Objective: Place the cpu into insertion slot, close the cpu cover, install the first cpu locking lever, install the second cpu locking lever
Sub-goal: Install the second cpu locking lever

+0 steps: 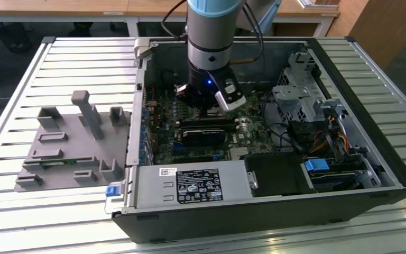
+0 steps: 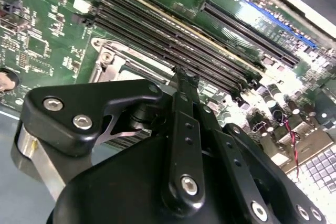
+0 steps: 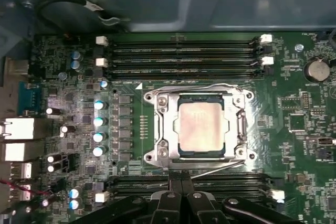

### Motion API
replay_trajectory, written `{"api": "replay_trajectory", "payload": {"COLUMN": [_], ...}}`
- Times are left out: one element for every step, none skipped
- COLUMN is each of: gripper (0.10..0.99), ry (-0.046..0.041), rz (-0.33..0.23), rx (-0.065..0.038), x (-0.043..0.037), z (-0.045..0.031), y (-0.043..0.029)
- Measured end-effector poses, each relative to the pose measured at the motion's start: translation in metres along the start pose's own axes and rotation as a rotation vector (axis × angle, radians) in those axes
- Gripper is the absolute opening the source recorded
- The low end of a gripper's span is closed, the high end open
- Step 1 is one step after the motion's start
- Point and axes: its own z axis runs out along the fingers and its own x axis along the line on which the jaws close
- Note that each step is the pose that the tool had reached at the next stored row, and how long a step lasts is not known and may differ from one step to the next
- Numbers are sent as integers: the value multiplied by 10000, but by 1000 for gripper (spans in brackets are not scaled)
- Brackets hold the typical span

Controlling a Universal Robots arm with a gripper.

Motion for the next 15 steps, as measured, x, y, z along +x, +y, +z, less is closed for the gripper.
{"api": "replay_trajectory", "payload": {"gripper": [106,106,106,106,106,106,106,106,106,106,106,106,106,106,106], "ry": [-1,0,1,1,2,3,5,5,6,6,7,7,7,9,10], "rz": [0,0,1,1,0,-1,-1,2,2,2,3,4,3,3,3], "rx": [-8,-14,-21,-32,-47,-69,-95,-124,-157,-181,-192,-200,-206,-213,-228], "x": [11,22,30,35,37,39,41,44,45,45,46,46,46,48,53], "z": [5,10,16,25,33,41,50,60,71,85,101,118,134,144,148], "y": [-1,-2,-3,-4,-6,-7,-8,-9,-10,-11,-13,-16,-17,-19,-24]}}
